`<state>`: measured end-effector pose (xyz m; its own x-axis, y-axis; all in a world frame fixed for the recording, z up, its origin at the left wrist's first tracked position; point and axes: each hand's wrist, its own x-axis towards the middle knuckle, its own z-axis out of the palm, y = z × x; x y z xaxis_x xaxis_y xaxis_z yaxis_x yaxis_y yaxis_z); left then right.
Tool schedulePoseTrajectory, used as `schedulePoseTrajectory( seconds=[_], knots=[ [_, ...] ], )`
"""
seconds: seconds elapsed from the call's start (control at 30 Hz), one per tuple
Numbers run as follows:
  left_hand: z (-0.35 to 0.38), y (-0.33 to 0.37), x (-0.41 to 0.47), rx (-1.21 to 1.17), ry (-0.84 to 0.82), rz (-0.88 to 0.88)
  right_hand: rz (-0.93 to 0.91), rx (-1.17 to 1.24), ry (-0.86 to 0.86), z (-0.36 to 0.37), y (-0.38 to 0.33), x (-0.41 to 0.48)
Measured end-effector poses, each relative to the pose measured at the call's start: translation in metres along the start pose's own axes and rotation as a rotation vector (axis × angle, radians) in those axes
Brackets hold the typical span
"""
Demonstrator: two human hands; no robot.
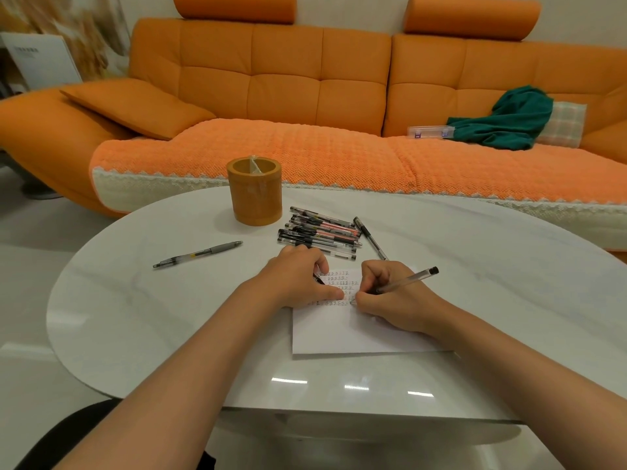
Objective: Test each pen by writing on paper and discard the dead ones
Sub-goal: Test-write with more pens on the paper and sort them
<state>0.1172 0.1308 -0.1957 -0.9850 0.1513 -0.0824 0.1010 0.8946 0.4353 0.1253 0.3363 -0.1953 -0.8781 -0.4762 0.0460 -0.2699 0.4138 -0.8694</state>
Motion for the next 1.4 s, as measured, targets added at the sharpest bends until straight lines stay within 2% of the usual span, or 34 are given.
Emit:
schedulePoseTrajectory(
  seconds=[0.57, 0.63, 0.8, 0.9, 1.03, 1.2, 1.3, 1.4],
  knots=[
    [-0.001, 0.001, -0.001, 0.009, 0.003, -0.009, 0.022, 0.003, -0.031, -0.001, 0.002, -0.001],
    [-0.001, 0.001, -0.001, 0.005, 0.007, -0.003, 0.057, 0.085, -0.003, -0.003, 0.003, 0.000],
    [-0.003, 0.000, -0.002, -0.020, -0.013, 0.016, 0.104, 0.350, 0.195, -0.010, 0.002, 0.003],
    [-0.008, -0.004, -0.004, -0.084, -0.042, 0.049, 0.093, 0.309, 0.238, -0.014, -0.001, 0.006],
    [-0.018, -0.011, -0.009, -0.140, -0.066, 0.066, 0.027, 0.327, 0.170, -0.025, -0.007, 0.012],
    [-0.019, -0.013, -0.014, -0.102, 0.025, 0.096, 0.110, 0.492, 0.107, -0.032, -0.021, 0.017],
    [-0.019, -0.012, -0.014, -0.214, 0.107, 0.074, 0.061, 0.372, 0.091, -0.031, -0.024, 0.019],
    [-0.020, -0.010, -0.015, -0.340, 0.178, 0.037, -0.005, -0.071, 0.136, -0.029, -0.021, 0.023]
  ],
)
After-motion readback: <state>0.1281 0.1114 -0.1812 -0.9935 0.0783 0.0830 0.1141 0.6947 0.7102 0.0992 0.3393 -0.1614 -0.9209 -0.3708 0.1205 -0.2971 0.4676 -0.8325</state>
